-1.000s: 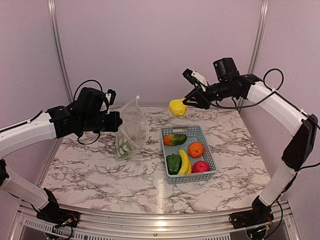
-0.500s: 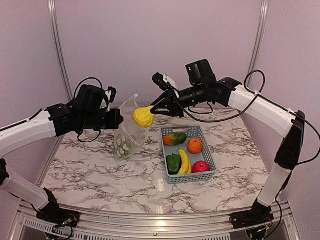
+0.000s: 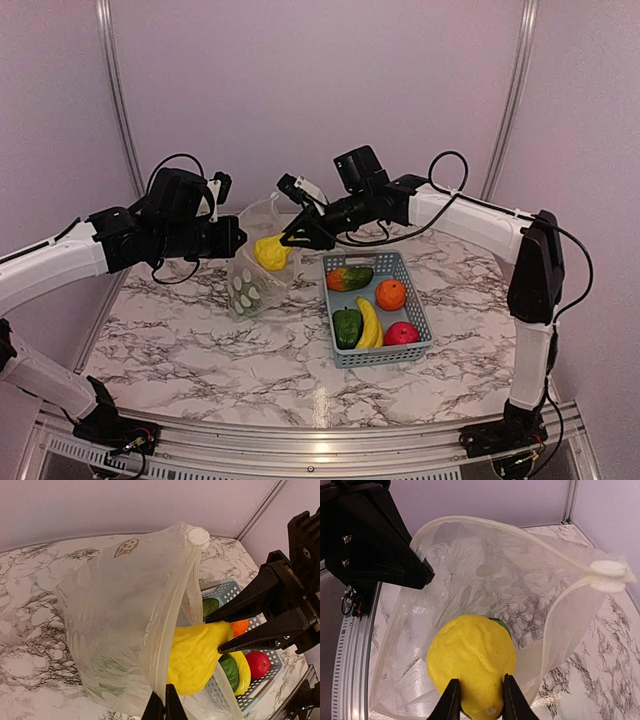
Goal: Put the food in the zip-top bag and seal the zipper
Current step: Place the fake fruit in the zipper food storage bag.
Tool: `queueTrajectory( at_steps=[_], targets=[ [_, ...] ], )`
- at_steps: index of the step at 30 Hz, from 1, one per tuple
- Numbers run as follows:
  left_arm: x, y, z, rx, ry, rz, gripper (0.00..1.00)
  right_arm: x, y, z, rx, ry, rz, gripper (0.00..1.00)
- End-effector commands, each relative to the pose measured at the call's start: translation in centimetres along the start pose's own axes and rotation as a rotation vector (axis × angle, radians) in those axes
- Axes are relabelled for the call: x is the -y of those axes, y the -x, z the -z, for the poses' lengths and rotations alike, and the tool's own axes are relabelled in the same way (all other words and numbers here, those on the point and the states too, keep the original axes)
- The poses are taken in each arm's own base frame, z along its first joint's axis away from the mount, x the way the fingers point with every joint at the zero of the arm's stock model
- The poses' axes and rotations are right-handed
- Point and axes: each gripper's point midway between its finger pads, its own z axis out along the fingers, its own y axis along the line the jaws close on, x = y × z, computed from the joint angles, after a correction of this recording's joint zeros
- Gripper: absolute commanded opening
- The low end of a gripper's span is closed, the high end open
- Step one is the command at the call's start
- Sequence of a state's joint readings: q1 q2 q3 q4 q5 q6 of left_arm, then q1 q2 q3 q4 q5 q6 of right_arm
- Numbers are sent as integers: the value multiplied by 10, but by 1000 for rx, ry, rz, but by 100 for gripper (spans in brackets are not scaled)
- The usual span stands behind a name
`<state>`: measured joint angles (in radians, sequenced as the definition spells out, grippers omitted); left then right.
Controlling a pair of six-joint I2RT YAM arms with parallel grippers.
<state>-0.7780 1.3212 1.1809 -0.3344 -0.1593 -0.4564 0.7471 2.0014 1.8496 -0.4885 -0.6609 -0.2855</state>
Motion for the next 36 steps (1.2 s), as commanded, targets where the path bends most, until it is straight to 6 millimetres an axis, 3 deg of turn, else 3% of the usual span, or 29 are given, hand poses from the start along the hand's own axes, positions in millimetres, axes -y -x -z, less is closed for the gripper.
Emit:
queueTrajectory(
  at_steps=[1,5,6,10,11,17,21,23,32,36],
  targets=[
    [6,4,7,5,-29,5,0,-2,38,3,83,-55,7,0],
    [8,1,2,-2,-41,16,0,-1,47,-9,107,-115,-30,0],
    [9,2,1,0,-42,19,0,1,49,-12,118,-125,-54,5],
    [7,5,5,13,-34,24,0,7,54,-25,115,-108,-129,43],
    [5,6,7,20,-26,23,0,5,54,-24,107,-99,-132,47],
    [-4,4,16,35,3,17,0,-37,65,21,156,-40,-1,54],
    [-7,1,18,37,12,13,0,-65,61,54,160,-24,120,54],
    [-9,0,19,38,18,13,0,-67,51,66,121,-48,157,54],
    [-16,-6,24,48,31,9,0,-21,-23,109,14,-155,22,48],
    [-18,-6,27,54,35,8,0,-9,-51,124,-43,-233,10,48]
  ],
)
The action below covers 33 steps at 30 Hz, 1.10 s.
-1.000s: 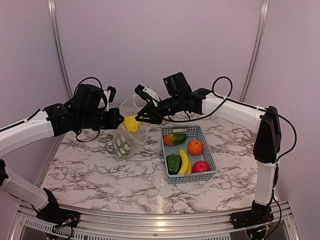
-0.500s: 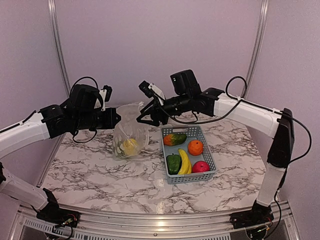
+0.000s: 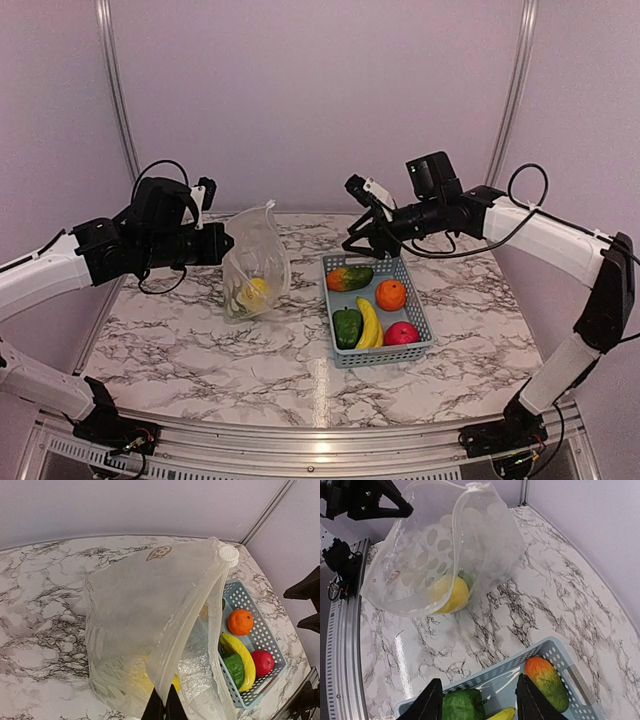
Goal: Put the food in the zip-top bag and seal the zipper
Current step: Pick up the fake vegetable from the bin.
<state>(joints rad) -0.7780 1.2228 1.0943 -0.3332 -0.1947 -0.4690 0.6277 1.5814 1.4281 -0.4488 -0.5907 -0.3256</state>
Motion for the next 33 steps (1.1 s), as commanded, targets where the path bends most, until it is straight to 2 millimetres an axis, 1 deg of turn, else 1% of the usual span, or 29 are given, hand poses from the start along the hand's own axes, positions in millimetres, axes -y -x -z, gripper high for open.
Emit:
queueTrajectory(
  at_steps=[1,6,8,12,16,17,20,21,22,25,29,30,33],
  targets=[
    [-4,3,9,28,9,-7,0,10,-27,18,-85,-86,22,48],
    [2,5,11,30,-21,-2,0,34,-67,23,-251,-216,36,48],
    [4,7,12,31,-30,0,0,38,-81,23,-308,-232,39,50],
    [4,6,12,29,-31,-8,0,50,-103,24,-410,-281,55,52],
    [4,7,12,32,-31,-12,0,60,-126,22,-511,-306,87,57],
    [4,7,12,32,-32,-13,0,62,-132,20,-534,-309,92,59],
    [6,6,11,27,-40,-14,0,77,-151,19,-612,-360,82,79],
    [6,5,11,26,-43,-14,0,80,-156,18,-635,-366,76,82],
    [6,4,10,24,-46,-13,0,82,-163,17,-659,-357,69,83],
    [5,3,10,25,-47,-7,0,91,-174,14,-692,-351,47,85],
    [7,3,12,29,-60,2,0,95,-187,8,-735,-325,44,85],
    [7,2,12,30,-60,3,0,99,-191,9,-758,-343,50,85],
    [6,2,12,30,-57,4,0,103,-200,5,-780,-341,41,84]
  ],
)
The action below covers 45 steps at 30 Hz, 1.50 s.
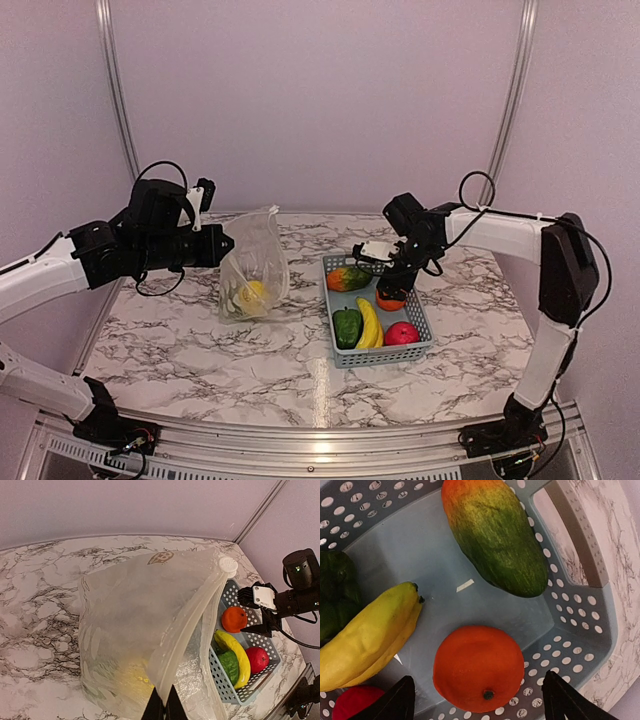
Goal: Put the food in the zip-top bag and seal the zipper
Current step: Pick up the fake vegetable from the bin.
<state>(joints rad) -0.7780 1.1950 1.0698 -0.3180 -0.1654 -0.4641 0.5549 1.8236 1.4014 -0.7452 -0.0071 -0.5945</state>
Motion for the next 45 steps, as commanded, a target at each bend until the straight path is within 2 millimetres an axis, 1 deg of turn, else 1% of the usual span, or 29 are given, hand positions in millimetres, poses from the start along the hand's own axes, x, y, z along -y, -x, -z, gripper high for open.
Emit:
queueTrajectory(
  at_steps=[1,5,13,17,19,22,24,27,30,33,35,36,38,41,43,45],
  targets=[
    [3,5,7,28,-21,8,0,13,-1,-3,-35,-26,2,85],
    [4,3,6,19,-25,6,0,15,-3,-10,-51,-25,1,84],
    [4,2,3,15,-26,5,0,17,-22,-28,-128,-21,-21,84],
    [7,2,2,10,-39,10,0,14,-26,-35,-145,-1,-32,84],
    [7,1,1,11,-38,8,0,14,-27,-38,-150,1,-33,82],
    [6,1,0,9,-34,6,0,16,-24,-35,-146,-8,-52,72],
    [7,1,0,8,-38,8,0,17,-18,-26,-124,-1,-62,66],
    [7,1,-1,7,-37,4,0,24,-5,-6,-75,-24,-75,61],
    [6,0,-2,5,-33,2,0,28,5,13,-33,-40,-91,59],
    [8,1,-3,7,-39,3,0,28,16,30,8,-37,-92,57],
    [7,1,-3,7,-36,3,0,23,33,47,71,-15,-85,56],
    [7,1,-4,5,-35,3,0,20,43,56,108,-1,-76,55],
    [8,2,-4,6,-34,3,0,7,67,79,210,51,-41,53],
    [8,3,-5,7,-32,1,0,-22,105,118,410,155,30,52],
    [7,2,-7,4,-23,-1,0,-42,124,139,505,188,89,52],
    [7,3,-8,1,-22,-1,0,-61,140,155,564,213,149,52]
  ],
)
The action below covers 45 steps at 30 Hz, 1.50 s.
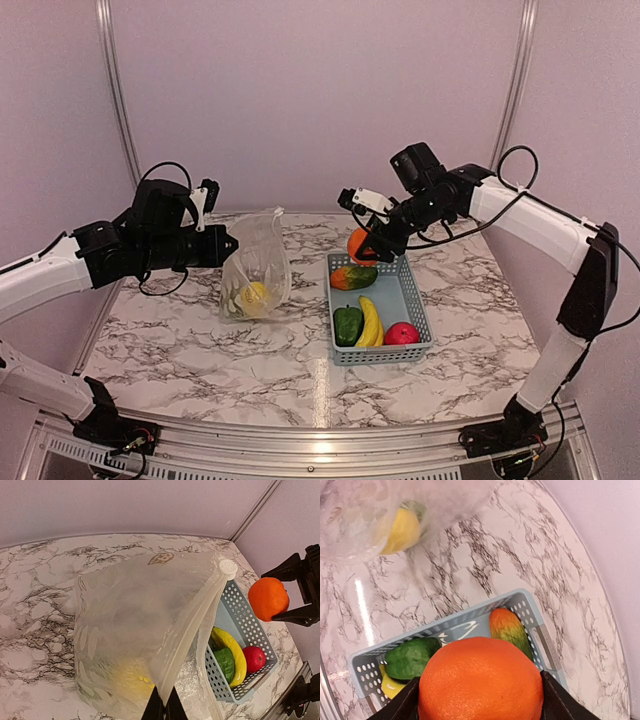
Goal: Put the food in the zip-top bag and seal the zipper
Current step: Pick up the fake vegetable from the bin, then place the fake vegetable in the zipper food storage bag.
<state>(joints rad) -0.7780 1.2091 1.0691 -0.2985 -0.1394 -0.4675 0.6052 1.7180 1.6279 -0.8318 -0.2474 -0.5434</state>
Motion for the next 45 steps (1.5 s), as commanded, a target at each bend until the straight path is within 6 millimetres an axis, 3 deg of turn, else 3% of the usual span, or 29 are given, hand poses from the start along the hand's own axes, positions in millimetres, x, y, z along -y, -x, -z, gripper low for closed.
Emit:
queueTrajectory(
  at_steps=[1,10,15,20,30,36,38,42,45],
  targets=[
    [3,4,-4,7,2,-6,0,-57,71,29,241,159,134,52],
    [2,6,-4,11,4,-5,0,-128,127,38,415,362,233,51],
    [3,6,-2,12,1,-2,0,-145,147,25,460,384,252,51],
    [4,7,0,12,-4,-7,0,-139,164,3,497,361,222,51],
    [13,12,8,21,-50,-23,0,-94,186,-55,526,147,117,53],
    [13,10,7,14,-54,-17,0,-80,191,-87,492,124,9,76],
    [11,10,8,17,-46,-20,0,-83,192,-86,477,151,-12,88],
    [9,9,9,16,-36,-22,0,-94,191,-60,499,216,-23,91],
    [8,8,8,16,-35,-26,0,-103,190,-29,529,260,-1,92]
  ],
)
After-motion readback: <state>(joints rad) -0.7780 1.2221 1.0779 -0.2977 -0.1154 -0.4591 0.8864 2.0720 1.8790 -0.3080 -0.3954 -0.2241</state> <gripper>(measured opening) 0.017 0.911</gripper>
